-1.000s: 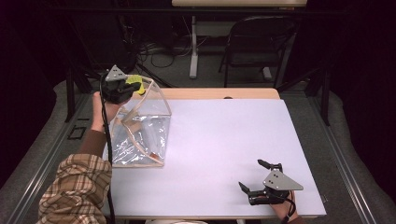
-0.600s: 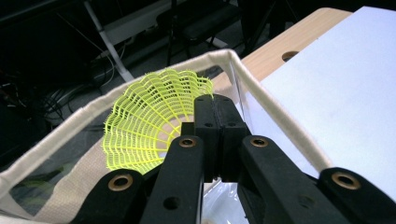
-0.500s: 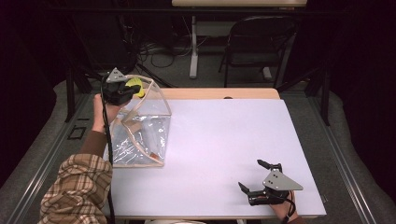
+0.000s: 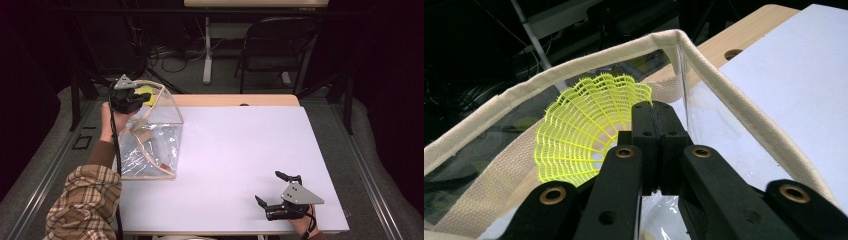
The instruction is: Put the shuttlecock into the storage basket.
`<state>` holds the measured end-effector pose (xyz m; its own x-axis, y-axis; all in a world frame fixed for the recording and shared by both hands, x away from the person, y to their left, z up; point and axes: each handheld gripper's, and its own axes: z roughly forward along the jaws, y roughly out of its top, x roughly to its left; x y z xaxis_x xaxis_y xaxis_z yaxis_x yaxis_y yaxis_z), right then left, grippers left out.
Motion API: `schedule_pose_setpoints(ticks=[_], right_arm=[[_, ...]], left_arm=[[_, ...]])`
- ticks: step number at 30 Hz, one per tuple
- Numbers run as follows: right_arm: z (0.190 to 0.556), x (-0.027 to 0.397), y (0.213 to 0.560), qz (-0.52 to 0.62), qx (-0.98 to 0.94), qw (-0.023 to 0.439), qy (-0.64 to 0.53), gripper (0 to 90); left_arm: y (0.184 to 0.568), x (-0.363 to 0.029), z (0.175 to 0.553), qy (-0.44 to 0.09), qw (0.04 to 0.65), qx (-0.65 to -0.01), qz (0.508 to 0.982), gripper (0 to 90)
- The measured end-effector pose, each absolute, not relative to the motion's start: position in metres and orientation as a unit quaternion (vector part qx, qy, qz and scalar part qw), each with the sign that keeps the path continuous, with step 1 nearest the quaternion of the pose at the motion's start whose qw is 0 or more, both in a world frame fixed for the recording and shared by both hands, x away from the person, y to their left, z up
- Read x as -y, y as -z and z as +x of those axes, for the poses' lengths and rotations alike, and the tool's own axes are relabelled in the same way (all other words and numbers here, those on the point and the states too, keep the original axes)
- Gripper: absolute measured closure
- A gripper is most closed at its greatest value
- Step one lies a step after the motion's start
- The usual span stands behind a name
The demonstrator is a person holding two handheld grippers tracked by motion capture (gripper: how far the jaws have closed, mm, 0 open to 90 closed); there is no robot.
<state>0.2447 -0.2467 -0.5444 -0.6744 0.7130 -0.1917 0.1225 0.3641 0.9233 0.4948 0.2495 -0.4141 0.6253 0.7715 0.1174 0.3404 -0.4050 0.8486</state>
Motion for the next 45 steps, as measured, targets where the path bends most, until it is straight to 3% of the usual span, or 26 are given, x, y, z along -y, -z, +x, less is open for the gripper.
schedule_pose_setpoints(ticks=[45], right_arm=[[0.245,0.246,0.545,0.270,-0.771,0.300,-0.493,1.2]], left_arm=[[0.438,-0.248,0.509,-0.232,0.398,-0.369,0.807,87.8]])
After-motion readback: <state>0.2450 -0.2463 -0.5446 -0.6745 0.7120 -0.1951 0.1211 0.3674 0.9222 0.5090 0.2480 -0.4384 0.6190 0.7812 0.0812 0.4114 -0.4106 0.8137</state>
